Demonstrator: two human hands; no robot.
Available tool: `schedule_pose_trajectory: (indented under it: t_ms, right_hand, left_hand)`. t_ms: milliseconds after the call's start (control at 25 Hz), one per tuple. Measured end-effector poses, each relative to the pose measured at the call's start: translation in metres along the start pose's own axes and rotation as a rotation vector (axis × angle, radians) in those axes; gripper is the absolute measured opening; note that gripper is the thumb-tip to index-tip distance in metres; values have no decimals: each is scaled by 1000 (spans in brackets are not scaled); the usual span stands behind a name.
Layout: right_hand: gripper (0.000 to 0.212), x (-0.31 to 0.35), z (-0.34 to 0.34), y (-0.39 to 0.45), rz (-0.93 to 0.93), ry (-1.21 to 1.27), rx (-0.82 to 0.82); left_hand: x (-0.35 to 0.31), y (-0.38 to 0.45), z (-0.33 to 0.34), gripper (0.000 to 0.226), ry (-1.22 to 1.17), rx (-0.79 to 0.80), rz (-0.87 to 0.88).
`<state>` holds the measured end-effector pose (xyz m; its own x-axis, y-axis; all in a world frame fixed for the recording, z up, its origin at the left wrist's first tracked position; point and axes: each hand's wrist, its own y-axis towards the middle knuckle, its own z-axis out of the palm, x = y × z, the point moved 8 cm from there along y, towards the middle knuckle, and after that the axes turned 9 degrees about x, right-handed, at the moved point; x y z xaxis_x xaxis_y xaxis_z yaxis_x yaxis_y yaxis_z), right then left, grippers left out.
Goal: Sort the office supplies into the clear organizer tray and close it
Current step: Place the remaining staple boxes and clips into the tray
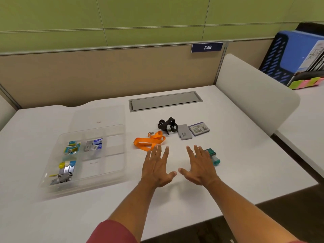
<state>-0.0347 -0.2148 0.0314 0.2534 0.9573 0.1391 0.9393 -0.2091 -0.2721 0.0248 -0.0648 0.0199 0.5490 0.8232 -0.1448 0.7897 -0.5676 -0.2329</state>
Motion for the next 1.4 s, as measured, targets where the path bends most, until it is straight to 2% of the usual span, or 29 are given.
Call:
schedule_pose_trajectory:
  t_ms: [440,720,960,1400]
  right_hand:
    - [98,-63,1,-16,-23,56,6]
    - [100,-88,0,-16,3,71,-20]
    - [90,-91,2,-11,0,94,-51]
    - [55,-66,7,20,-19,2,-1]
  left_hand:
    - [-87,16,28,101,-148,130,-4]
    - [-115,36,32,89,-93,84,-18]
    - [-116,44,35,68,-189,69,-74]
    - [-67,32,14,52,-284,2,-186]
